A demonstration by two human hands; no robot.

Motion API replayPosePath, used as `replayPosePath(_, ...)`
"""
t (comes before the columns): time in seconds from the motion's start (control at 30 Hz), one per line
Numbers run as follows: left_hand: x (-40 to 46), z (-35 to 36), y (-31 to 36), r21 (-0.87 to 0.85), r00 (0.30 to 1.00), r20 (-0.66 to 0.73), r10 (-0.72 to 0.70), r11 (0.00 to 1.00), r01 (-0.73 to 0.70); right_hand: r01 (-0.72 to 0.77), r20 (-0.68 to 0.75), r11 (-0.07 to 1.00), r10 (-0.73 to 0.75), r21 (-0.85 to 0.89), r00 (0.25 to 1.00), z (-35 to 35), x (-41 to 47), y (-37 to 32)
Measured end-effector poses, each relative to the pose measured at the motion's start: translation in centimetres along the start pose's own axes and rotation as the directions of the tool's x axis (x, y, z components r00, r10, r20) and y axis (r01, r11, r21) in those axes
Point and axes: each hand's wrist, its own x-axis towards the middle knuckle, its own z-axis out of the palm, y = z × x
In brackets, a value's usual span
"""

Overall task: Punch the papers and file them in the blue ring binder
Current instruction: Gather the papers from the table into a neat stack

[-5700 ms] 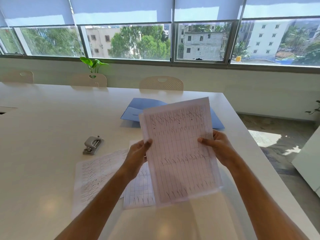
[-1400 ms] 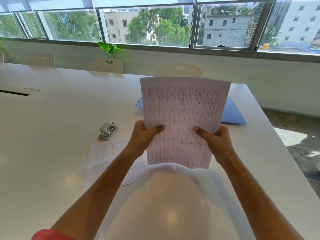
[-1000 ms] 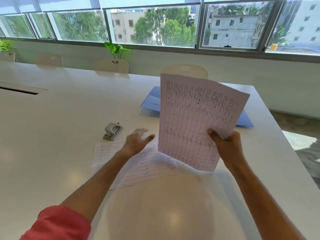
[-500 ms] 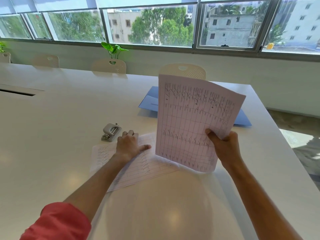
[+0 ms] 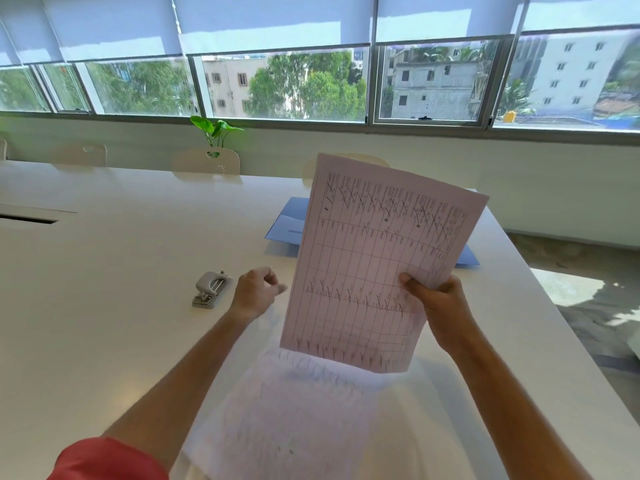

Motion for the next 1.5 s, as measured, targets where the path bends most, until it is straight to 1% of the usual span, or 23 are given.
replayPosePath(0.07,-0.4,-0.2,0.7,0.073,0.998,0.050,0.034,0.997,-0.038,-0.025,0.021,1.000,0.025,-0.008,0.999,-0.1,-0.2,0.0)
replayPosePath(0.13,-1.7,-0.1,1.2,0.189,0.981,0.186,0.048,0.978,-0.084,-0.036,0.032,0.999,0.037,-0.034,0.999,-0.1,-0.4,-0.1)
replayPosePath(0.2,-3.3,0.5,1.6,0.198,0.928,0.365,0.068,0.969,-0.149,-0.042,0.025,0.998,0.043,-0.044,0.999,-0.3,-0.5,0.0)
replayPosePath(0.27,-4.7,1.3,1.4,0.213,0.848,0.523,0.081,0.951,-0.223,-0.042,0.009,0.998,0.043,-0.049,0.999,-0.6,-0.6,-0.1)
replayPosePath(0.3,-5.4,1.7,1.1,0.264,0.815,0.577,0.060,0.930,-0.256,-0.041,0.000,0.998,0.042,-0.045,0.999,-0.8,-0.7,-0.1)
replayPosePath(0.33,-5.9,2.0,0.8,0.308,0.802,0.597,0.027,0.915,-0.260,-0.042,-0.010,0.998,0.042,-0.037,0.999,-0.9,-0.7,-0.2)
replayPosePath(0.4,-6.3,2.6,0.1,0.352,0.810,0.586,-0.016,0.906,-0.236,-0.045,-0.025,0.999,0.045,-0.016,0.999,-1.2,-0.7,-0.1)
replayPosePath(0.47,-6.4,3.0,-0.2,0.364,0.825,0.565,0.020,0.891,-0.270,-0.052,-0.031,0.999,0.052,-0.014,0.998,-1.4,-0.8,0.0)
replayPosePath(0.57,-6.7,3.4,-0.4,0.335,0.850,0.514,0.115,0.885,-0.323,-0.071,-0.017,0.997,0.071,-0.024,0.997,-1.4,-0.9,0.5)
replayPosePath(0.67,-6.9,3.6,-0.6,0.225,0.881,0.401,0.249,0.906,-0.359,-0.107,-0.004,0.994,0.107,0.002,0.994,-1.4,-1.1,1.0)
replayPosePath(0.7,-6.9,3.6,-0.6,0.212,0.882,0.365,0.298,0.896,-0.390,-0.120,-0.001,0.993,0.120,0.009,0.993,-1.4,-1.1,1.1)
replayPosePath(0.77,-7.0,3.7,-0.6,0.213,0.888,0.296,0.352,0.882,-0.421,-0.143,0.001,0.990,0.143,0.016,0.990,-1.5,-1.1,1.4)
replayPosePath(0.83,-7.2,3.8,-0.4,0.190,0.905,0.233,0.357,0.896,-0.402,-0.167,0.020,0.986,0.167,-0.006,0.986,-1.6,-1.2,1.5)
replayPosePath(0.9,-7.3,4.2,-0.3,0.103,0.928,0.170,0.331,0.931,-0.351,-0.198,0.056,0.980,0.200,-0.038,0.978,-1.8,-1.3,1.7)
replayPosePath(0.97,-7.2,4.2,-0.1,-0.046,0.954,0.119,0.276,0.961,-0.272,-0.237,0.087,0.970,0.242,-0.057,0.966,-2.0,-1.5,1.9)
replayPosePath(1.0,-7.2,4.0,0.2,-0.147,0.966,0.100,0.239,0.964,-0.223,-0.254,0.090,0.965,0.259,-0.064,0.962,-2.1,-1.6,2.1)
replayPosePath(1.03,-7.1,3.8,0.4,-0.263,0.977,0.088,0.195,0.950,-0.166,-0.269,0.085,0.961,0.275,-0.067,0.958,-2.1,-1.7,2.3)
replayPosePath(1.1,-7.0,3.2,1.0,-0.467,0.988,0.113,0.106,0.883,-0.041,-0.292,0.062,0.954,0.296,-0.066,0.953,-2.2,-1.8,2.6)
replayPosePath(1.2,-6.6,2.0,2.2,-0.669,0.989,0.143,0.032,0.740,0.073,-0.300,0.050,0.951,0.303,-0.072,0.952,-2.3,-1.8,2.8)
replayPosePath(1.27,-6.2,1.1,3.2,-0.733,0.988,0.150,0.037,0.675,0.086,-0.292,0.054,0.954,0.296,-0.069,0.954,-2.3,-1.7,2.7)
replayPosePath(1.4,-5.3,-0.5,5.2,-0.792,0.986,0.144,0.078,0.607,0.068,-0.249,0.064,0.968,0.250,-0.028,0.966,-2.2,-1.7,2.1)
replayPosePath(1.5,-4.7,-1.4,6.3,-0.851,0.979,0.181,0.089,0.513,0.111,-0.182,0.056,0.983,0.182,-0.007,0.982,-1.9,-1.7,1.6)
